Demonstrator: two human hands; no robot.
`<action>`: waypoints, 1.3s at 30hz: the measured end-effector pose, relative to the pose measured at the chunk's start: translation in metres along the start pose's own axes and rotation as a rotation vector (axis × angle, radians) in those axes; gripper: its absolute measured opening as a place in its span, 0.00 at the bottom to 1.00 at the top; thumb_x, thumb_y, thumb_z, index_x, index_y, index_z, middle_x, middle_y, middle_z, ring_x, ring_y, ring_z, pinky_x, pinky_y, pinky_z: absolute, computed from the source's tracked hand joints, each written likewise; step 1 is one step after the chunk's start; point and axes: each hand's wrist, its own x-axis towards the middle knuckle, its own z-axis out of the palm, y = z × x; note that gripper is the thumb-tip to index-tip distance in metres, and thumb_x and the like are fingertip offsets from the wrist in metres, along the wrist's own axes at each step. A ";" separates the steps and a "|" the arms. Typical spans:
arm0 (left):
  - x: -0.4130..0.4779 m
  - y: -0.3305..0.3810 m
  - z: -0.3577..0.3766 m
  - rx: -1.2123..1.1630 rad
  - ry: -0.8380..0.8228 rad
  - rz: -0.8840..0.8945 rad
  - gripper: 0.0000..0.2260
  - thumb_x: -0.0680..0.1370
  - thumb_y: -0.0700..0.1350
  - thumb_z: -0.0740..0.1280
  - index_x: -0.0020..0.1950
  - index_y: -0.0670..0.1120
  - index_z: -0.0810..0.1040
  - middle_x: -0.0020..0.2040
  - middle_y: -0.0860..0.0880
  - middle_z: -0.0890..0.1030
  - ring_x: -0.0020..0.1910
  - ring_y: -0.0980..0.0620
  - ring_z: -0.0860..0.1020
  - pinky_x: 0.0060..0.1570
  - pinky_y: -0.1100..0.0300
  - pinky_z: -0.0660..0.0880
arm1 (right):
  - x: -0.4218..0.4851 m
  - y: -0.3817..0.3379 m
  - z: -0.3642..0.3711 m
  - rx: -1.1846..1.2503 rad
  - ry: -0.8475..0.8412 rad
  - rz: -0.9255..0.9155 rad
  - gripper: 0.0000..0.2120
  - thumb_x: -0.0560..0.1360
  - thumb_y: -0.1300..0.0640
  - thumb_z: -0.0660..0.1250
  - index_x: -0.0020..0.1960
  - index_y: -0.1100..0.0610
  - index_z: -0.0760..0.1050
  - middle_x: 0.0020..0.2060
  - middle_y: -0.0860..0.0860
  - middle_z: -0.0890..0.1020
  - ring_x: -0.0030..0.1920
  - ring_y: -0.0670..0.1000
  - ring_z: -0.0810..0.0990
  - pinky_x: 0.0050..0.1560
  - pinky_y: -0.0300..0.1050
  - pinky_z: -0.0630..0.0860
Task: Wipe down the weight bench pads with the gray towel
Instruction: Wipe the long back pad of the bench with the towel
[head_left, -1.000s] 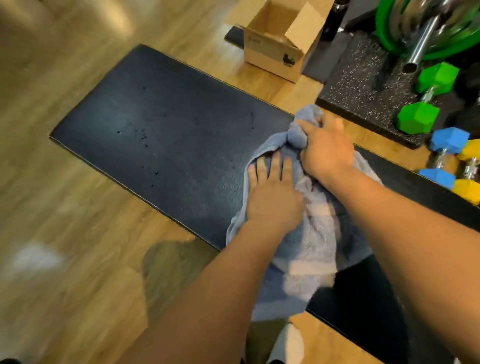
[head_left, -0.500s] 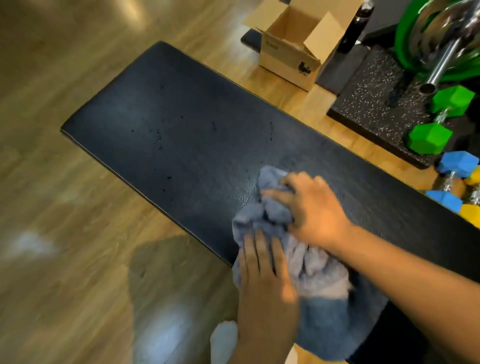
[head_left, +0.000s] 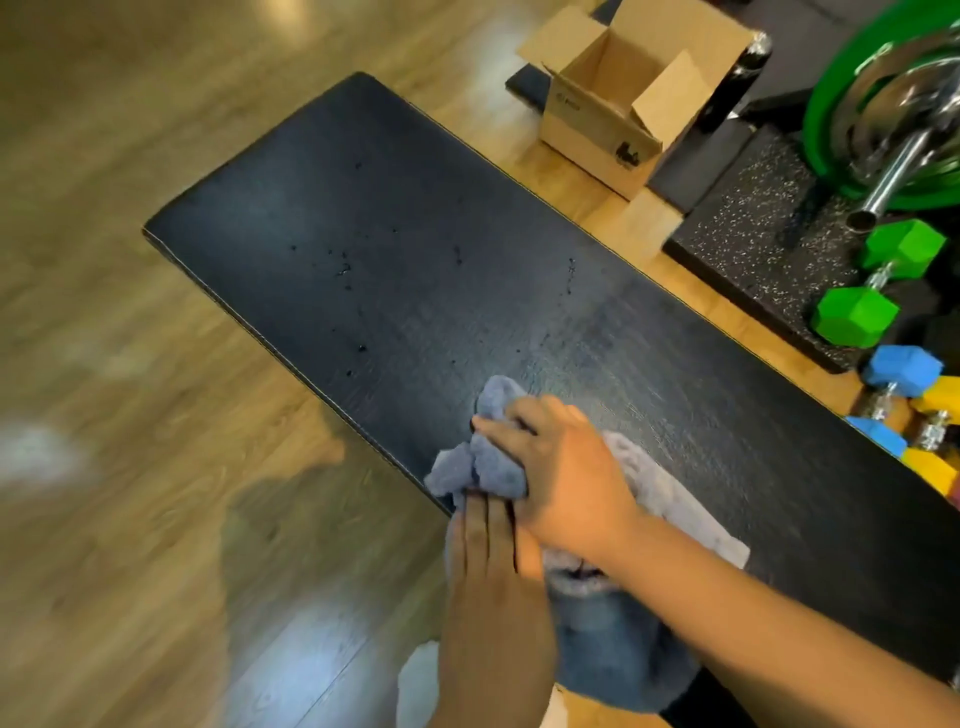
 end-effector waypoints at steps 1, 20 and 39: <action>-0.007 -0.004 0.000 0.018 -0.020 0.026 0.25 0.73 0.41 0.58 0.70 0.35 0.66 0.70 0.33 0.69 0.70 0.35 0.63 0.70 0.45 0.56 | -0.002 -0.003 0.001 0.028 -0.030 -0.062 0.28 0.61 0.53 0.71 0.61 0.52 0.79 0.46 0.49 0.78 0.44 0.54 0.76 0.43 0.45 0.71; 0.126 -0.022 -0.086 -0.015 -0.053 0.021 0.12 0.77 0.48 0.64 0.60 0.51 0.68 0.53 0.50 0.69 0.55 0.46 0.72 0.46 0.53 0.66 | 0.021 0.110 -0.097 0.841 0.101 0.800 0.10 0.70 0.57 0.74 0.51 0.53 0.81 0.47 0.49 0.85 0.47 0.47 0.84 0.55 0.51 0.79; 0.188 0.014 -0.152 -1.296 -0.172 -0.077 0.07 0.80 0.44 0.61 0.48 0.46 0.78 0.47 0.43 0.82 0.48 0.45 0.81 0.53 0.49 0.77 | -0.032 0.107 -0.121 0.273 -0.344 0.495 0.19 0.64 0.55 0.76 0.53 0.43 0.76 0.51 0.49 0.80 0.54 0.53 0.78 0.56 0.49 0.75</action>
